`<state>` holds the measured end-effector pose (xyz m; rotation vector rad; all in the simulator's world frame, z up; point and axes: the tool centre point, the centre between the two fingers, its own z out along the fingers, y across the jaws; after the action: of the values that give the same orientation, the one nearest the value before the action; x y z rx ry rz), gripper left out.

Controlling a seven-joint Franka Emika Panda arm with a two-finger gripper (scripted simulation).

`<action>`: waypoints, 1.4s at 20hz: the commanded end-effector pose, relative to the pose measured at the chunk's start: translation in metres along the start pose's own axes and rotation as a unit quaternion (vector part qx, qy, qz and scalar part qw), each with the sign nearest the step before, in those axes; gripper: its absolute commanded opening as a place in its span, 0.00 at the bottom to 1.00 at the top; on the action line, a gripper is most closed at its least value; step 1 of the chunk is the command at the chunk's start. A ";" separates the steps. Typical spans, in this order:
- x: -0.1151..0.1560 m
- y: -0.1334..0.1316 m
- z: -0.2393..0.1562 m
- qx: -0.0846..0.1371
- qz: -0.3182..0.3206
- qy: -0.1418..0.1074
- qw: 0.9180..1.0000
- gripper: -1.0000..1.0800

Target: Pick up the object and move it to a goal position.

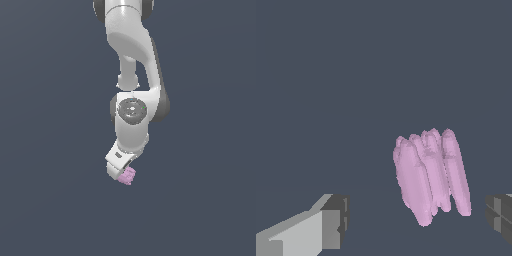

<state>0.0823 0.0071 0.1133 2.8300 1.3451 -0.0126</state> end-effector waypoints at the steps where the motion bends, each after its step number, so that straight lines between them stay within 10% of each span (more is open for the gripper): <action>1: 0.000 0.008 0.006 0.000 -0.029 0.001 1.000 0.96; 28: -0.004 0.031 0.058 0.001 -0.114 0.005 0.993 0.96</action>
<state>0.1042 -0.0165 0.0657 2.6654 1.6613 0.0014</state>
